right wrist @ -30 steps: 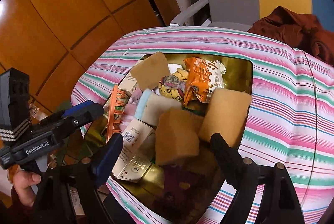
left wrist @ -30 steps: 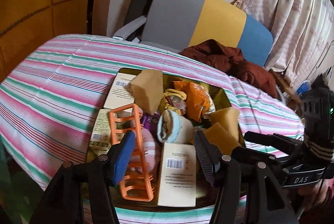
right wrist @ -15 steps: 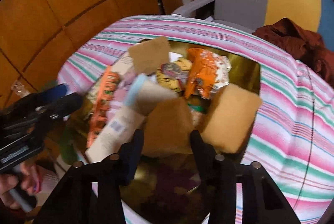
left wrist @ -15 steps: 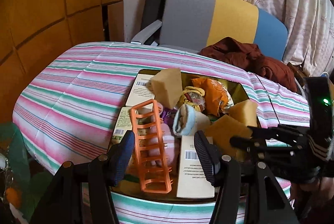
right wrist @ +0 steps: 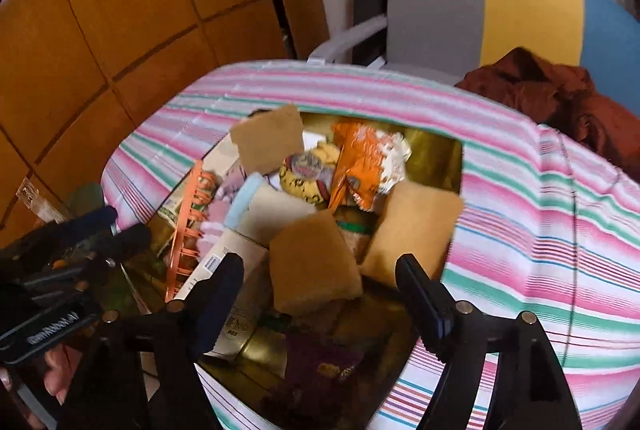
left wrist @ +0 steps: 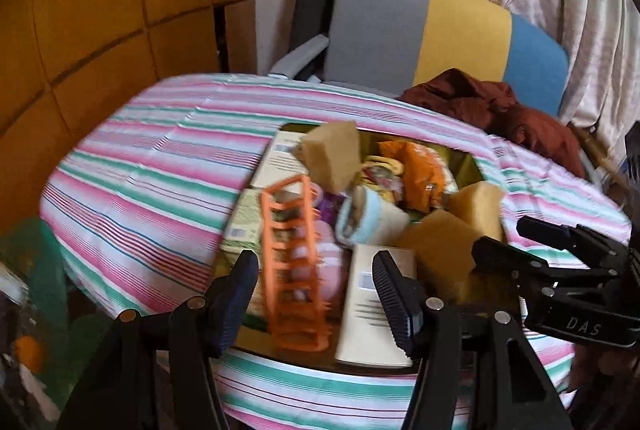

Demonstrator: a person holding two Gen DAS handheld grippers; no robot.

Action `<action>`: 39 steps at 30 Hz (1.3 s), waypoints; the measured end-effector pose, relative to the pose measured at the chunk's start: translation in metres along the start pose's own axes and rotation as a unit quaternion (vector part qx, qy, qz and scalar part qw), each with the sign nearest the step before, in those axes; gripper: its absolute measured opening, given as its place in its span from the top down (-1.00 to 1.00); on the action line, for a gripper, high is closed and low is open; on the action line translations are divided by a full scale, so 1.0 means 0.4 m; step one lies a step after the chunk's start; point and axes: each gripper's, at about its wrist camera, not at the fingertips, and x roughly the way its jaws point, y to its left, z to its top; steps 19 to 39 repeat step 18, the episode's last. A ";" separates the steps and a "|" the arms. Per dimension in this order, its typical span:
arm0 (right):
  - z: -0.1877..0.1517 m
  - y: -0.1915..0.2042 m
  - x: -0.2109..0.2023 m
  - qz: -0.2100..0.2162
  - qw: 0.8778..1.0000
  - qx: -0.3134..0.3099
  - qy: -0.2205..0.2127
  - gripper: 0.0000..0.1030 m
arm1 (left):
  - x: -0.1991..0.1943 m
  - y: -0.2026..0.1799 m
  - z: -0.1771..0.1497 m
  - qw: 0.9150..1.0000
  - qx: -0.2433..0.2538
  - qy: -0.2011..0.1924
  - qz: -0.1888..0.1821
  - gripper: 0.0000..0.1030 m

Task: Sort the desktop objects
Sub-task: 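Release the rack and sponge into the tray and withdraw both tools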

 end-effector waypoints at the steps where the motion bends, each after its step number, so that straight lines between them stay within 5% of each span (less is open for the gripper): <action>1: 0.001 -0.001 -0.011 -0.002 1.000 0.001 -0.006 -0.60 | 0.000 0.004 -0.001 1.000 -0.013 0.004 -0.015 -0.17; 6: -0.005 -0.001 -0.050 0.003 1.000 0.009 -0.022 -0.65 | -0.006 0.031 -0.005 0.995 -0.086 0.015 -0.055 -0.17; 9: -0.009 -0.011 -0.054 0.006 1.000 0.019 -0.024 -0.65 | -0.014 0.028 -0.014 0.995 -0.097 0.013 -0.016 -0.17; 12: -0.021 -0.028 -0.053 0.009 0.999 0.037 -0.019 -0.66 | -0.038 0.002 -0.027 0.996 -0.073 -0.021 0.040 -0.18; 17: -0.034 -0.045 -0.052 0.006 0.999 0.045 -0.010 -0.67 | -0.039 -0.048 -0.029 0.998 -0.031 -0.012 0.058 -0.18; 39: -0.035 -0.045 -0.051 0.006 0.999 0.044 -0.009 -0.67 | -0.038 -0.049 -0.026 0.998 -0.028 -0.013 0.059 -0.18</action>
